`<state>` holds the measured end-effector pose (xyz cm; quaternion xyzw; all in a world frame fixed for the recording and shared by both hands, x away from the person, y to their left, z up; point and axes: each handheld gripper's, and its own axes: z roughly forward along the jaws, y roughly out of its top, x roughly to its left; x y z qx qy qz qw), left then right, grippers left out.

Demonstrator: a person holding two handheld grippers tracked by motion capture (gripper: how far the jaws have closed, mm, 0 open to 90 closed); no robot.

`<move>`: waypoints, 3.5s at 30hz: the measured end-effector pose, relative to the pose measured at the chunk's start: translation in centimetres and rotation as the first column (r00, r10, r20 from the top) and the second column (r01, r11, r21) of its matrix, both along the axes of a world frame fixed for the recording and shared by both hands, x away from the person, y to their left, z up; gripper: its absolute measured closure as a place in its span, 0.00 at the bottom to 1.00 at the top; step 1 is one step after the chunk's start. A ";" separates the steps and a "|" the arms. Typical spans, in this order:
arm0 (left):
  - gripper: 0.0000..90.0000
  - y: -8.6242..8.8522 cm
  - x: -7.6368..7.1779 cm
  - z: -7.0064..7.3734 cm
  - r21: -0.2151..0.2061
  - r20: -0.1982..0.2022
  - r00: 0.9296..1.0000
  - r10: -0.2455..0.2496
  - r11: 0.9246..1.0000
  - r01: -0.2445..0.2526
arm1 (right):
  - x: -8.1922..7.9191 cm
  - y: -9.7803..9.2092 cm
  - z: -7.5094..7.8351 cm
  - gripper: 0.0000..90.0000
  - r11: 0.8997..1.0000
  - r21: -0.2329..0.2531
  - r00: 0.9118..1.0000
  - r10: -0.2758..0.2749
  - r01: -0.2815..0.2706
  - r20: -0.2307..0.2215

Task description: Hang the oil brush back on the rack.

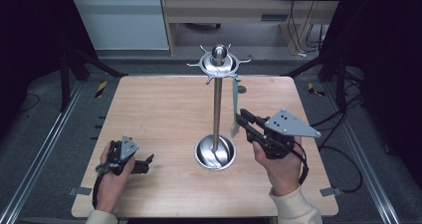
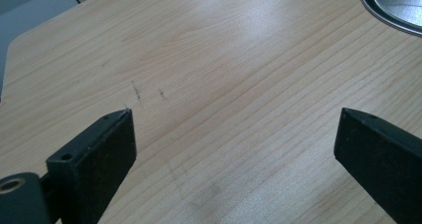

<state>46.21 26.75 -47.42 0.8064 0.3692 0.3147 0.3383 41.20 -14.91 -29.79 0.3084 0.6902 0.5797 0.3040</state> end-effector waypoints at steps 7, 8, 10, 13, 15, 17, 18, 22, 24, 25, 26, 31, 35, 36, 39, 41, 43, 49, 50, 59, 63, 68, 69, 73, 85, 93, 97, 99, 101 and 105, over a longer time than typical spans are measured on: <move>0.03 0.0 0.0 0.0 -0.002 0.004 1.000 0.002 1.000 -0.002 | -0.1 -0.4 0.3 0.72 0.999 -0.008 0.999 -0.037 0.037 0.019; 0.03 0.0 0.0 0.0 -0.001 0.004 1.000 0.001 1.000 -0.001 | 0.0 -0.6 0.4 0.70 0.999 -0.008 0.999 -0.051 0.051 0.020; 0.03 0.0 0.0 0.0 -0.001 0.002 1.000 0.001 1.000 -0.001 | 0.0 -1.2 0.6 0.66 0.997 0.003 0.997 -0.076 0.076 0.024; 0.03 0.0 0.0 0.0 -0.001 0.001 1.000 0.000 1.000 0.000 | 0.1 -2.0 0.9 0.59 0.993 0.001 0.993 -0.115 0.115 0.025; 0.03 0.0 0.0 0.0 -0.001 0.001 1.000 0.000 1.000 0.000 | 0.3 -2.6 1.0 0.55 0.991 -0.004 0.991 -0.133 0.133 0.011; 0.03 0.0 0.0 0.0 0.000 0.001 1.000 0.000 1.000 0.000 | 0.6 -3.0 0.9 0.51 0.988 -0.017 0.988 -0.154 0.154 0.000; 0.03 0.0 0.0 0.0 0.000 0.001 1.000 0.000 1.000 0.000 | 0.8 -3.3 0.9 0.50 0.986 -0.021 0.986 -0.165 0.165 -0.004; 0.03 0.0 0.0 0.0 0.000 0.001 1.000 0.000 1.000 0.000 | 1.2 -3.9 0.8 0.45 0.981 -0.030 0.981 -0.193 0.192 -0.024; 0.03 0.0 0.0 0.0 -0.001 0.001 1.000 0.000 1.000 0.000 | 1.4 -4.1 0.7 0.42 0.978 -0.028 0.978 -0.206 0.205 -0.030; 0.03 0.0 0.0 0.0 -0.001 0.001 1.000 0.000 1.000 0.000 | 1.4 -4.3 0.7 0.40 0.977 -0.029 0.977 -0.213 0.212 -0.031; 0.03 0.0 0.0 0.0 -0.001 0.001 1.000 0.000 1.000 0.000 | 1.5 -4.4 0.7 0.39 0.975 -0.028 0.975 -0.222 0.221 -0.034; 0.03 0.0 0.0 0.0 -0.001 0.000 1.000 -0.001 1.000 0.001 | 1.9 -5.1 0.6 0.31 0.965 -0.030 0.963 -0.263 0.261 -0.052; 0.03 0.0 0.0 0.0 0.000 0.000 1.000 -0.001 1.000 0.001 | 2.2 -5.7 0.5 0.27 0.957 -0.038 0.956 -0.289 0.287 -0.054; 0.03 0.0 0.0 0.0 -0.001 0.001 1.000 -0.001 1.000 0.001 | 2.3 -5.8 0.4 0.26 0.956 -0.038 0.954 -0.294 0.292 -0.053; 0.03 0.0 0.0 0.0 0.000 0.000 1.000 -0.002 1.000 0.002 | 2.5 -6.3 0.3 0.22 0.950 -0.042 0.949 -0.310 0.308 -0.054; 0.03 -0.1 0.0 0.0 -0.001 0.002 1.000 -0.001 1.000 0.001 | 2.7 -6.6 0.1 0.19 0.947 -0.038 0.945 -0.321 0.319 -0.057; 0.03 0.0 0.0 0.0 -0.002 0.000 1.000 -0.001 1.000 0.001 | 2.9 -7.0 -0.1 0.15 0.946 -0.046 0.945 -0.322 0.320 -0.053; 0.03 -0.1 0.0 0.0 -0.003 0.005 1.000 -0.001 1.000 0.001 | 3.6 -8.1 -1.0 0.10 0.945 -0.037 0.942 -0.326 0.324 -0.077; 0.03 -0.1 0.0 0.0 -0.002 0.004 1.000 -0.001 1.000 0.001 | 3.7 -8.3 -1.2 0.09 0.945 -0.036 0.942 -0.326 0.324 -0.082; 0.03 -0.1 0.0 0.0 -0.001 0.003 1.000 -0.001 1.000 0.001 | 4.8 -9.2 -3.1 0.12 0.934 -0.077 0.928 -0.357 0.350 -0.110; 0.03 -0.1 0.0 0.0 0.002 0.003 1.000 -0.004 1.000 0.004 | 5.2 -9.1 -3.9 0.12 0.931 -0.104 0.924 -0.362 0.350 -0.127; 0.03 -0.1 0.0 0.0 -0.001 0.003 1.000 -0.002 1.000 0.002 | 5.7 -9.0 -5.0 0.12 0.930 -0.133 0.919 -0.361 0.342 -0.157; 0.03 -0.1 0.0 0.0 -0.001 0.003 1.000 -0.002 1.000 0.002 | 5.8 -9.0 -5.2 0.12 0.931 -0.134 0.919 -0.359 0.340 -0.160; 0.03 -0.1 0.0 0.0 0.000 0.003 1.000 -0.004 1.000 0.004 | 6.0 -8.9 -5.7 0.12 0.933 -0.147 0.919 -0.352 0.329 -0.177; 0.03 -0.2 0.0 0.0 0.004 0.002 1.000 -0.007 1.000 0.007 | 6.7 -8.8 -7.5 0.12 0.930 -0.176 0.911 -0.356 0.322 -0.211; 0.03 -0.2 0.0 0.0 0.003 0.003 1.000 -0.007 1.000 0.007 | 7.4 -8.5 -9.3 0.12 0.929 -0.210 0.903 -0.351 0.304 -0.248; 0.03 -0.2 0.0 0.0 0.002 0.002 1.000 -0.009 1.000 0.009 | 7.7 -8.1 -10.2 0.12 0.930 -0.226 0.898 -0.347 0.291 -0.270; 0.03 -0.2 0.0 0.0 0.002 0.002 1.000 -0.009 1.000 0.009 | 7.8 -7.9 -10.7 0.12 0.931 -0.232 0.897 -0.342 0.283 -0.281; 0.03 -0.2 0.0 0.0 0.003 0.002 1.000 -0.010 1.000 0.010 | 8.0 -7.7 -11.1 0.12 0.931 -0.242 0.895 -0.340 0.275 -0.289; 0.03 -0.3 0.0 0.0 0.001 0.002 1.000 -0.012 1.000 0.012 | 8.2 -7.5 -12.0 0.12 0.930 -0.254 0.890 -0.338 0.266 -0.306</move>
